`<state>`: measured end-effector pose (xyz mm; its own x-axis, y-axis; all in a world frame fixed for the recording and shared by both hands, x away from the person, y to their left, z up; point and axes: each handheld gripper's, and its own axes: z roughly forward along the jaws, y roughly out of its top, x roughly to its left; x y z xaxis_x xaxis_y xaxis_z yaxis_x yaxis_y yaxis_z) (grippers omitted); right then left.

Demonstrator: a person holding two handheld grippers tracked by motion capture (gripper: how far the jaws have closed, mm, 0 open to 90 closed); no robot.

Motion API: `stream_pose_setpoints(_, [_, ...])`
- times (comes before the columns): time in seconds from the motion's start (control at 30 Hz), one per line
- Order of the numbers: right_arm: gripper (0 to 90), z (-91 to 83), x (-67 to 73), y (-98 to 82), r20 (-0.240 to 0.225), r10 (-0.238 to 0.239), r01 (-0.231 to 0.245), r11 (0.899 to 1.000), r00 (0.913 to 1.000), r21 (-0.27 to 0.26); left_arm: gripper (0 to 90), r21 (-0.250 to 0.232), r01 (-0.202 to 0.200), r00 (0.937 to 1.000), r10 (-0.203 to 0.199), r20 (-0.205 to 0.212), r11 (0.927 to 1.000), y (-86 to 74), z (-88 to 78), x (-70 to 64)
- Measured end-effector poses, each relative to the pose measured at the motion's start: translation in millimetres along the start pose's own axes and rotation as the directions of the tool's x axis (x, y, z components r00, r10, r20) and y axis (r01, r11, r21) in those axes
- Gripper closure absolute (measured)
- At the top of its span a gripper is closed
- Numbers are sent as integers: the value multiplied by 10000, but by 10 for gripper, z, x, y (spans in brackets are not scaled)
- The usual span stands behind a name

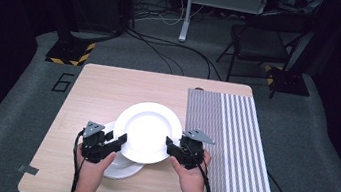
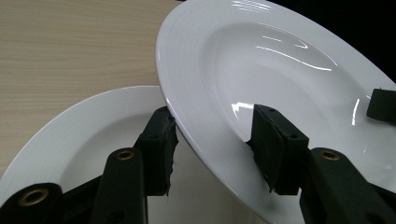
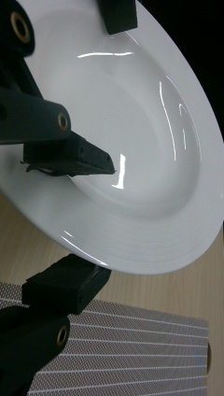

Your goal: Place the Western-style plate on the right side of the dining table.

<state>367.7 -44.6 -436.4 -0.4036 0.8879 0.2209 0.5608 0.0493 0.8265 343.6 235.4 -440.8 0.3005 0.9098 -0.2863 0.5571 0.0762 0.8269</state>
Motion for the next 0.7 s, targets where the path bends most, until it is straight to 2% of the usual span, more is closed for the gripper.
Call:
stream_pose_setpoints(0.33, [479,-103,-118,15,338,128,-123,9998,9993,-160,510,59,-251,9991,249,334,9997,65,112,-111])
stream_pose_setpoints(0.7, [480,-283,-285,-12,875,443,-407,9983,9952,-424,511,183,-635,9939,616,915,9978,143,281,-306])
